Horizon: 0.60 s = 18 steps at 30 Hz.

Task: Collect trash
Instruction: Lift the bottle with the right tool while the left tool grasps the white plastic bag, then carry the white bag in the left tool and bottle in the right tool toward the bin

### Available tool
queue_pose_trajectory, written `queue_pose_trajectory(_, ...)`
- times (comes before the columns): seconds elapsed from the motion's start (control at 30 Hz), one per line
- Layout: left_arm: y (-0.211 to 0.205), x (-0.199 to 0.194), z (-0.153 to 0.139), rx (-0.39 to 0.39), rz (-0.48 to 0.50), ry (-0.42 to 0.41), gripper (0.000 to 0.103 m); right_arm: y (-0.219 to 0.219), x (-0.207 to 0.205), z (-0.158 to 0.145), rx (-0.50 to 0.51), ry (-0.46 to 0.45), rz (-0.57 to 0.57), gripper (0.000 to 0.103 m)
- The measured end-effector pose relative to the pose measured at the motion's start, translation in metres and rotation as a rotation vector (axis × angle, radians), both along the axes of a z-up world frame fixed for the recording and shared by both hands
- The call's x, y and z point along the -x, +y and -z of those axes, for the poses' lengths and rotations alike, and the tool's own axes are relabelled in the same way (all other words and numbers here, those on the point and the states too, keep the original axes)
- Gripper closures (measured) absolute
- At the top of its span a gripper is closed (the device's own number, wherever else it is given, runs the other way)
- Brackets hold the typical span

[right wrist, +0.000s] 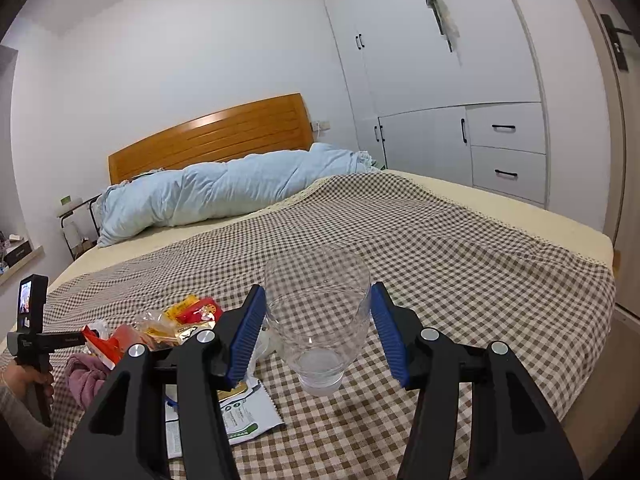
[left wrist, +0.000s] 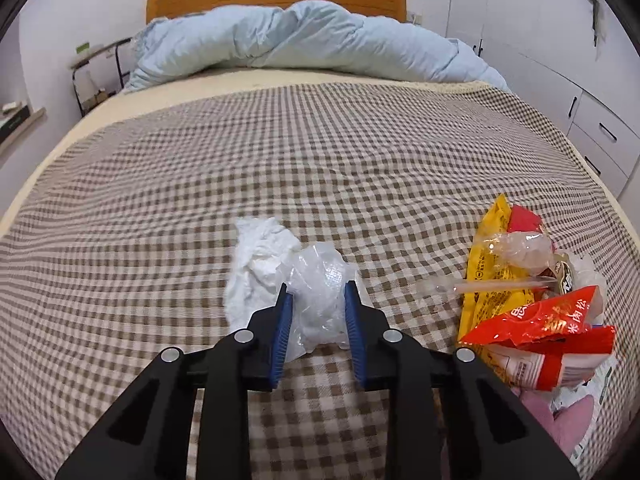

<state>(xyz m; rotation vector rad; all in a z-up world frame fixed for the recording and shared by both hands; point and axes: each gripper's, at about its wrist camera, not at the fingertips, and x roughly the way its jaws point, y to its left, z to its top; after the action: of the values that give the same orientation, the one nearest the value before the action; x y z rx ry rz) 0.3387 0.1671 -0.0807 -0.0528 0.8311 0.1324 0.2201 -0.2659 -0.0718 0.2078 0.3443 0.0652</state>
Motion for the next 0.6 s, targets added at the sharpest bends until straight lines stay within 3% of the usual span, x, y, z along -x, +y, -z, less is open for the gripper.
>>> queue_pose_trajectory(0.27,0.005,0.027,-0.029,-0.012,-0.025,-0.074,0.08,0.007,0.008,-0.004,-0.001,-0.014,-0.052,0.05)
queue_pose_trajectory(0.6,-0.01,0.066,-0.056,-0.045,-0.008,-0.103,0.08,0.016,0.033,-0.022,0.042,-0.065,-0.09,0.05)
